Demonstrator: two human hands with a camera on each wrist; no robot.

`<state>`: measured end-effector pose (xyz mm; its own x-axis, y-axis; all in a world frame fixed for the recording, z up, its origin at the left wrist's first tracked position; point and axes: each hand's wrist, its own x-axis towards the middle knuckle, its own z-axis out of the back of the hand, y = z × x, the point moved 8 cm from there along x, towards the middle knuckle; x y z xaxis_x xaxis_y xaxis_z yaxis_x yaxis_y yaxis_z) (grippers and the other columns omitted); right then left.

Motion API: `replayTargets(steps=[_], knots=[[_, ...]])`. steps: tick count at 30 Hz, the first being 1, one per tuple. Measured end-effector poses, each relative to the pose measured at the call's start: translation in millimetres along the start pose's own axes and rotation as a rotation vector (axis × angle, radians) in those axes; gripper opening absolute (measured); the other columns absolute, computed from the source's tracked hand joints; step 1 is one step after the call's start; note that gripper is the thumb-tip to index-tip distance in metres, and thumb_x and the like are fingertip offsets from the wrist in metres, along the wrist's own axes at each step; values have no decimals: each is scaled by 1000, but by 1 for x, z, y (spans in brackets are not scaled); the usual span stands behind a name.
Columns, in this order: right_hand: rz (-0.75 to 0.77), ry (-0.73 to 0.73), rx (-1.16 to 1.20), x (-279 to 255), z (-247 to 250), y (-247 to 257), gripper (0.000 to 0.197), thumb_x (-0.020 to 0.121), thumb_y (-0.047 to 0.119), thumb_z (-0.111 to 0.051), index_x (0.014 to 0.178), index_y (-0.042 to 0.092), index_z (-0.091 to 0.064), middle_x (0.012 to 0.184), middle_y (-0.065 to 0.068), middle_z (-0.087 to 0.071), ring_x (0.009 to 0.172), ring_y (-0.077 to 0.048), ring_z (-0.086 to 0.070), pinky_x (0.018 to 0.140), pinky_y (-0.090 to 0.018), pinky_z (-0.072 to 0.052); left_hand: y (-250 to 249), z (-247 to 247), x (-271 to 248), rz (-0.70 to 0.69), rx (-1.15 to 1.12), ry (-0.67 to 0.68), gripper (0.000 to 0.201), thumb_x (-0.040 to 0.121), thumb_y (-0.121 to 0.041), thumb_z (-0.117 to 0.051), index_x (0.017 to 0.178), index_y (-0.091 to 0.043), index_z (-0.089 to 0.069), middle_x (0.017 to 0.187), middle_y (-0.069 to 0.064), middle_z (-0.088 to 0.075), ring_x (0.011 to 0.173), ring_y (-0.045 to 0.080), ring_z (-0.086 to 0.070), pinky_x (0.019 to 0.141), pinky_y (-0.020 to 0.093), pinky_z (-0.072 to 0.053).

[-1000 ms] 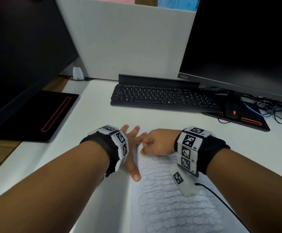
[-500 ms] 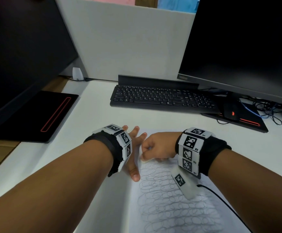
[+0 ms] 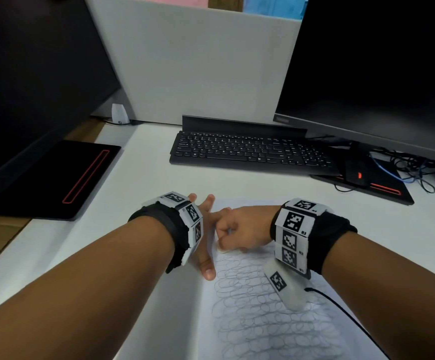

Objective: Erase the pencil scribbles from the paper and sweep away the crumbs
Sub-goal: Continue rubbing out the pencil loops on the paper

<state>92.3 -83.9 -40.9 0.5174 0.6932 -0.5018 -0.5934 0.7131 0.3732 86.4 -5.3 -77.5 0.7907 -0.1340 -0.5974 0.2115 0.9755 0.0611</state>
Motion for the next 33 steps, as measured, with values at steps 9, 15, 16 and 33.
replayTargets(steps=[9,15,16,33], knots=[[13,-60,4,0,3,-3,22,95,34,-58,78,20,-55,72,6,-59,64,-5,-52,67,-24,-41,2,3,-11,3,-50,14,139,50,-71,-82,147,-53,16,157,3,31,142,44,27,112,70,1],[6,-1,-7,0,4,-4,22,94,33,-59,79,17,-56,67,6,-59,59,-6,-51,66,-25,-41,4,0,-10,18,-54,14,135,56,-71,-80,146,-53,19,157,0,33,142,40,28,114,68,3],[12,28,-3,0,0,-3,22,94,33,-60,80,16,-57,67,4,-60,58,-8,-51,65,-25,-41,5,-1,-8,24,-54,17,136,55,-72,-80,146,-52,19,156,-1,33,142,39,28,114,67,4],[-55,-3,-37,-6,6,-12,21,95,35,-58,83,17,-57,67,8,-56,57,-4,-48,61,-23,-37,3,2,-12,47,-42,10,138,56,-73,-78,145,-50,24,157,-2,32,144,37,26,113,65,4]])
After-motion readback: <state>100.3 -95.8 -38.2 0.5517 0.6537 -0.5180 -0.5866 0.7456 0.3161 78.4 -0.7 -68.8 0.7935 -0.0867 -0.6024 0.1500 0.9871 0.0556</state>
